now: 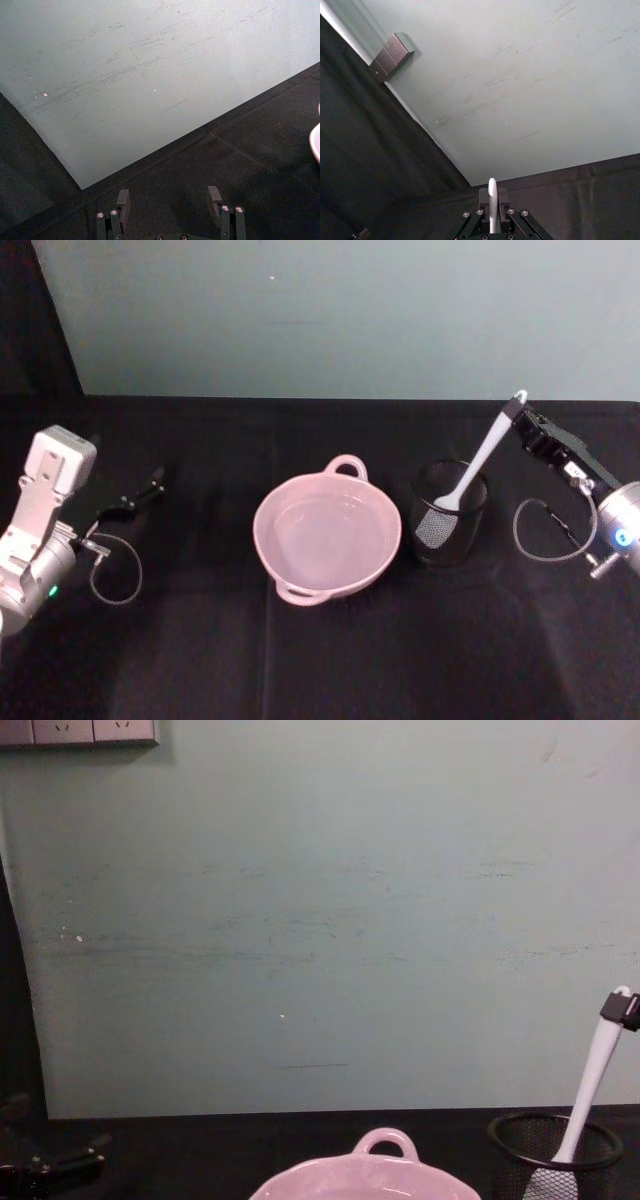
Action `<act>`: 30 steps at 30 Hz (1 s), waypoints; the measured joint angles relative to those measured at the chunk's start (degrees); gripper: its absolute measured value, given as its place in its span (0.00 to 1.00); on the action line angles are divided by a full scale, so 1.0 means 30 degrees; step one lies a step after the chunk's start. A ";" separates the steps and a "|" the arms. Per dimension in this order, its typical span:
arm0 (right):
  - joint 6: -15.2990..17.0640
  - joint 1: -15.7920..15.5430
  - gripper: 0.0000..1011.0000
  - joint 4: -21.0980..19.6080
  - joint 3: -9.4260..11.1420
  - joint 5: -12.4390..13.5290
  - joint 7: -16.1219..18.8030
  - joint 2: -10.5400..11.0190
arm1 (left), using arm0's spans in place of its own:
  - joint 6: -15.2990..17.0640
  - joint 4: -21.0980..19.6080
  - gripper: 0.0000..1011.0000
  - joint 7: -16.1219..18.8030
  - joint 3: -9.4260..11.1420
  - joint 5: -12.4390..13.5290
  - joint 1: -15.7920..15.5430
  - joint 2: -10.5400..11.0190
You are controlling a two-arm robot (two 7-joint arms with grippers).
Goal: Use the one hand to pick up the spoon and stir the clear water in the bowl.
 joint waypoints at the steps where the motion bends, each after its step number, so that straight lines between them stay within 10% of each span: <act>1: -0.0103 0.0010 0.11 0.0055 -0.0062 0.0040 -0.0004 0.0031 | 0.0000 0.0000 1.00 0.0000 0.0000 0.0001 0.0000 0.0000; 15: -0.1025 0.0111 0.12 0.0598 -0.0378 0.0584 -0.0018 0.0151 | 0.0000 0.0000 1.00 0.0000 0.0000 0.0001 0.0000 0.0000; 30: -0.1019 -0.0066 0.59 0.0393 -0.0557 0.0844 -0.0432 0.0527 | -0.0001 -0.0001 1.00 0.0000 0.0000 0.0001 0.0000 0.0000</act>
